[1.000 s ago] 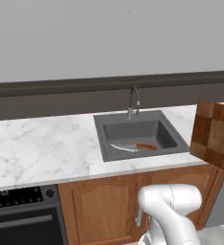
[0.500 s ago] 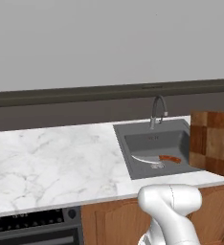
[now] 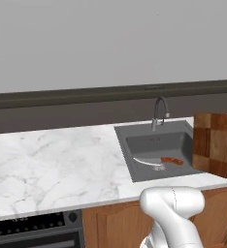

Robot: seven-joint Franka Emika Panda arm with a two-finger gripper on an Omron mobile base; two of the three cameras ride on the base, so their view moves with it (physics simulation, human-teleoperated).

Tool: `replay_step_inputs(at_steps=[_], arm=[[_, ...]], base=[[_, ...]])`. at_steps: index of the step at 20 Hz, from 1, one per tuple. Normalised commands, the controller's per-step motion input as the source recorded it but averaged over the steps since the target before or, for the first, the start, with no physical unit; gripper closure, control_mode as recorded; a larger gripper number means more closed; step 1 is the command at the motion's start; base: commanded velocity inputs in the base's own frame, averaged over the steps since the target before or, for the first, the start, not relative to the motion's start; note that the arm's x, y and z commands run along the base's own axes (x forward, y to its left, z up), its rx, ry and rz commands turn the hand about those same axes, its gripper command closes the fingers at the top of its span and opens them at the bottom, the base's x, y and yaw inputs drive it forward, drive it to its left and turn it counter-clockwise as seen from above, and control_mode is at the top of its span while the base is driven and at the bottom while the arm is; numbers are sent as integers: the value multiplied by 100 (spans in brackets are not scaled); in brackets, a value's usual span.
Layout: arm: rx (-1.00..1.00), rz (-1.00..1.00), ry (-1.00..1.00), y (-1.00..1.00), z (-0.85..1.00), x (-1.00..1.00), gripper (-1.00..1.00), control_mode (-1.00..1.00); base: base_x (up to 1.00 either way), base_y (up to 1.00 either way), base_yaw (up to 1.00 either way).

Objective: Move the cutting board and knife to the sink. Then move spray from the cabinet to the counter.

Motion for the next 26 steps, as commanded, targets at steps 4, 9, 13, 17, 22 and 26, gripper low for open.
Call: replay_step_inputs(at_steps=[4, 9, 13, 17, 22, 26], arm=[[0, 0, 0, 0, 0, 0, 100, 100], [0, 0, 0, 0, 0, 0, 100, 100], [0, 0, 0, 0, 0, 0, 100, 100], [0, 0, 0, 0, 0, 0, 100, 100], [0, 0, 0, 0, 0, 0, 100, 100], [0, 0, 0, 0, 0, 0, 100, 100]], base=[[34, 0, 1], [53, 0, 13], [64, 0, 22], [69, 0, 27], [73, 0, 28], [67, 0, 26]])
